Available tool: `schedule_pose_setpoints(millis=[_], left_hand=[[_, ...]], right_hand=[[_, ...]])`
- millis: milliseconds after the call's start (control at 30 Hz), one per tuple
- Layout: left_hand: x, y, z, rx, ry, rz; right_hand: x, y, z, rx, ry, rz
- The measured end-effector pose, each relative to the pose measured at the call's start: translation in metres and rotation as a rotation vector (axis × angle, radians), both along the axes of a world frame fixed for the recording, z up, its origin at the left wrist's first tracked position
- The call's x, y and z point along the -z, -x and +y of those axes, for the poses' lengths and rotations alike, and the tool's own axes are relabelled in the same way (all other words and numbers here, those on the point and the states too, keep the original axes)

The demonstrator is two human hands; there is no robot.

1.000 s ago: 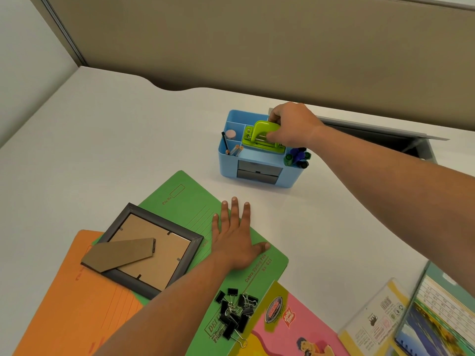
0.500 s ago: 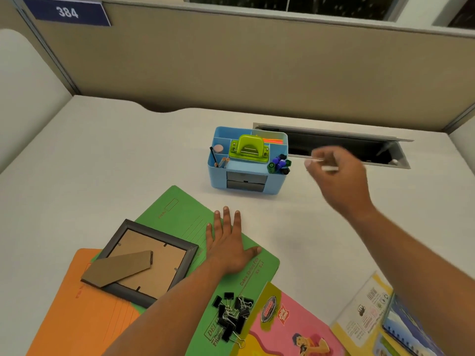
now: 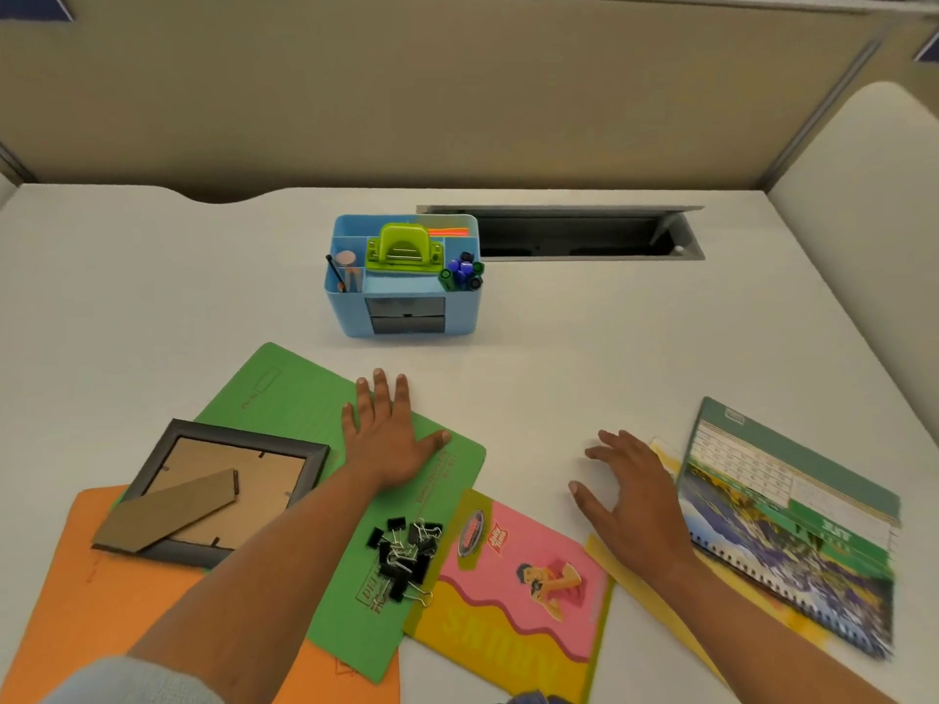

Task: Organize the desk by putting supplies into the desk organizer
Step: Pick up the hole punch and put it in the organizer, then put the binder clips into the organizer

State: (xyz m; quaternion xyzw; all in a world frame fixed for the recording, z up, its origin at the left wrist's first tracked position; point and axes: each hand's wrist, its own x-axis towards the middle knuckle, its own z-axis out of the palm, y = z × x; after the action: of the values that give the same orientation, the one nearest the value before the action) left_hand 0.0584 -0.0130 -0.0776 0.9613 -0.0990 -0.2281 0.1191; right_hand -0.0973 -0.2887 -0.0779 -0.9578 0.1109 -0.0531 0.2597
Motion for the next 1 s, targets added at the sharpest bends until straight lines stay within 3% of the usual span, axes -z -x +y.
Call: schedule_pose_setpoints(millis=[300,400,500,567,633,800,1000], left_hand=[[-0.004,0.000,-0.003,-0.068,0.029,-0.031],[-0.011,-0.006,-0.009,-0.252,0.244,-0.216],[-0.029,-0.016,-0.022,-0.495,0.624,-0.271],[-0.048,-0.024,-0.033,-0.706,0.942,-0.176],[-0.063,-0.035,-0.043,-0.925,1.140,-0.046],[-0.072,-0.060,-0.052,-1.297,1.257,0.246],[-0.070,-0.071,-0.055,-1.355,1.382,0.397]], right_hand=[[0.008,0.008,0.001,-0.050,0.184,0.076],[0.007,0.008,0.001,-0.047,0.180,0.070],[0.007,0.008,0.001,-0.051,0.192,0.074],[0.007,0.007,0.001,-0.054,0.204,0.078],[0.008,0.007,0.000,-0.053,0.212,0.082],[0.007,0.007,0.001,-0.047,0.232,0.102],[0.006,0.007,0.001,-0.042,0.229,0.096]])
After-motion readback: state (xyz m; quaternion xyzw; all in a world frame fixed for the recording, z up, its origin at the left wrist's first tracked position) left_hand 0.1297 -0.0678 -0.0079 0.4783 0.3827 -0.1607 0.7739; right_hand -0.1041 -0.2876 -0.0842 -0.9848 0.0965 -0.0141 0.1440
